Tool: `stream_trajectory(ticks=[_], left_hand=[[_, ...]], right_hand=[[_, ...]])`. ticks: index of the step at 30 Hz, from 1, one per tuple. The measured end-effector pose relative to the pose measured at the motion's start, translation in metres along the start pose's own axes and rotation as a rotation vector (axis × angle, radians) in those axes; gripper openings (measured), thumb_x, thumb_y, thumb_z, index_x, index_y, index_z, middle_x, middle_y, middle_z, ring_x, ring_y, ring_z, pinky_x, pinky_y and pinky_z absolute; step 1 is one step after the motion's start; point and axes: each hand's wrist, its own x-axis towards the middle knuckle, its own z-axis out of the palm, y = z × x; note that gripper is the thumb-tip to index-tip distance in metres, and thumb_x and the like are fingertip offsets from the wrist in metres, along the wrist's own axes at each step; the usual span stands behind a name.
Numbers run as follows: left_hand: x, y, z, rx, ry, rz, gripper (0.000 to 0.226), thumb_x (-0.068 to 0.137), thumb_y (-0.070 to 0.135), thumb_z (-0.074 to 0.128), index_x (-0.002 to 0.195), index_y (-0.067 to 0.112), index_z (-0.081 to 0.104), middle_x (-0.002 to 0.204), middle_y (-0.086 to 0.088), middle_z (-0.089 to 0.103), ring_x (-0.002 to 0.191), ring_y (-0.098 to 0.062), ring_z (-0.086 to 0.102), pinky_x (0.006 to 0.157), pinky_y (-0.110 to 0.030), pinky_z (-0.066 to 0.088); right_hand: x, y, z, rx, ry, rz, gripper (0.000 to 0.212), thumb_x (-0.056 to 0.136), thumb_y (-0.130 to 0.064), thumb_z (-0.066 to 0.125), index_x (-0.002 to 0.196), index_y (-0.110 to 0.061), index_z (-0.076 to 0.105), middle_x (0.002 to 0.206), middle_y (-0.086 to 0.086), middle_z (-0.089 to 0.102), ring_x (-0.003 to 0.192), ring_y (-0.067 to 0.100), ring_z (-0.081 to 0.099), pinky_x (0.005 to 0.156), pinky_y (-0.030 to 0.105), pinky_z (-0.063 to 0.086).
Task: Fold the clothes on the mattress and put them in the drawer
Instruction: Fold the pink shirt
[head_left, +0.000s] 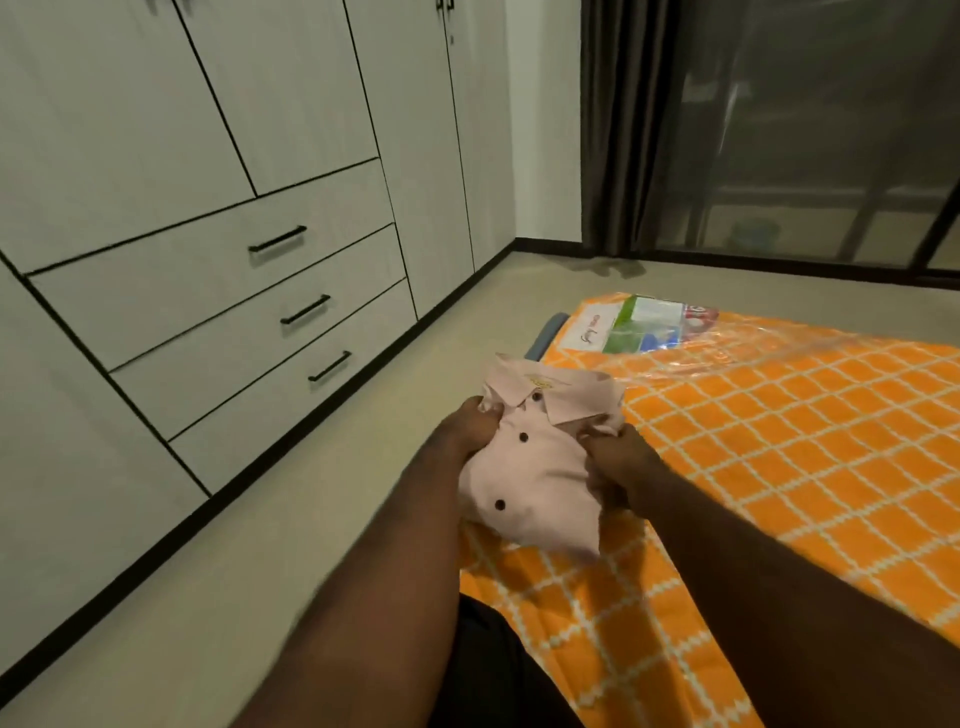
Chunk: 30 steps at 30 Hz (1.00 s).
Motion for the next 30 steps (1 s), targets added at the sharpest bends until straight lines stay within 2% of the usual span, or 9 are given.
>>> stream_trajectory(ticks=[5,7,11,19,21,22,25,28,30], left_hand=[[0.015,-0.009,-0.009,-0.043,0.029,0.058,0.050,0.099,0.047,0.053,0.139,0.017,0.055,0.137,-0.010,0.060,0.119,-0.034,0.059,0.102,-0.046,0.048],[0.016,-0.013,-0.014,-0.063,0.092,0.081,0.043,0.099,0.041,0.056,0.134,0.016,0.060,0.131,-0.009,0.064,0.113,-0.032,0.061,0.098,-0.042,0.050],[0.013,-0.021,-0.020,-0.040,0.154,0.079,0.041,0.100,0.042,0.054,0.132,0.018,0.060,0.128,-0.008,0.064,0.112,-0.030,0.060,0.087,-0.037,0.045],[0.006,-0.015,-0.013,-0.017,0.108,0.082,0.048,0.100,0.053,0.045,0.134,0.023,0.060,0.133,-0.008,0.063,0.118,-0.032,0.059,0.098,-0.043,0.046],[0.002,-0.013,-0.012,0.021,0.116,0.075,0.048,0.102,0.052,0.043,0.137,0.023,0.058,0.136,-0.009,0.061,0.121,-0.034,0.057,0.100,-0.044,0.045],[-0.001,-0.013,-0.012,0.055,0.138,0.061,0.049,0.102,0.053,0.042,0.138,0.023,0.056,0.137,-0.011,0.060,0.122,-0.035,0.056,0.101,-0.045,0.044],[-0.020,0.003,-0.016,0.217,0.360,0.004,0.053,0.102,0.056,0.041,0.144,0.024,0.046,0.140,-0.017,0.051,0.124,-0.038,0.052,0.101,-0.050,0.044],[-0.047,0.044,-0.019,0.245,0.596,0.172,0.052,0.103,0.049,0.043,0.144,0.016,0.045,0.139,-0.022,0.048,0.125,-0.040,0.049,0.098,-0.052,0.044],[-0.062,0.071,-0.005,0.222,0.602,0.344,0.050,0.102,0.049,0.046,0.140,0.017,0.048,0.136,-0.020,0.050,0.122,-0.039,0.051,0.098,-0.052,0.046]], right_hand=[[0.012,0.004,0.008,0.092,0.044,-0.001,0.042,0.083,-0.036,0.069,0.114,-0.012,0.057,0.081,0.014,0.056,0.055,0.023,0.052,0.046,0.029,0.046],[0.011,0.002,0.017,0.141,0.043,-0.030,0.053,0.077,-0.040,0.069,0.121,-0.013,0.057,0.085,0.013,0.059,0.062,0.025,0.055,0.048,0.031,0.048],[-0.002,-0.001,0.029,0.208,0.016,-0.029,0.033,0.095,-0.029,0.068,0.122,-0.018,0.053,0.082,0.007,0.056,0.060,0.019,0.049,0.049,0.028,0.041],[-0.020,-0.007,0.000,0.147,-0.062,0.014,0.039,0.096,-0.035,0.069,0.128,-0.024,0.050,0.116,0.011,0.064,0.097,0.030,0.064,0.074,0.041,0.058],[-0.027,-0.011,-0.010,0.120,-0.085,0.024,0.045,0.095,-0.033,0.069,0.133,-0.022,0.047,0.118,0.011,0.063,0.101,0.031,0.065,0.082,0.046,0.060],[-0.027,-0.012,-0.014,0.099,-0.095,0.017,0.051,0.094,-0.033,0.070,0.138,-0.020,0.045,0.118,0.011,0.063,0.099,0.030,0.065,0.079,0.043,0.060],[-0.038,-0.014,-0.033,-0.034,-0.050,-0.043,0.079,0.092,-0.039,0.072,0.155,-0.021,0.028,0.132,0.011,0.058,0.098,0.027,0.062,0.069,0.034,0.051],[-0.051,-0.010,-0.060,-0.317,0.034,-0.167,0.099,0.087,-0.050,0.075,0.162,-0.024,0.015,0.152,0.021,0.042,0.127,0.039,0.054,0.096,0.044,0.053],[-0.065,-0.001,-0.083,-0.608,0.100,-0.262,0.102,0.087,-0.054,0.073,0.163,-0.027,0.010,0.156,0.024,0.032,0.134,0.044,0.047,0.103,0.047,0.048]])
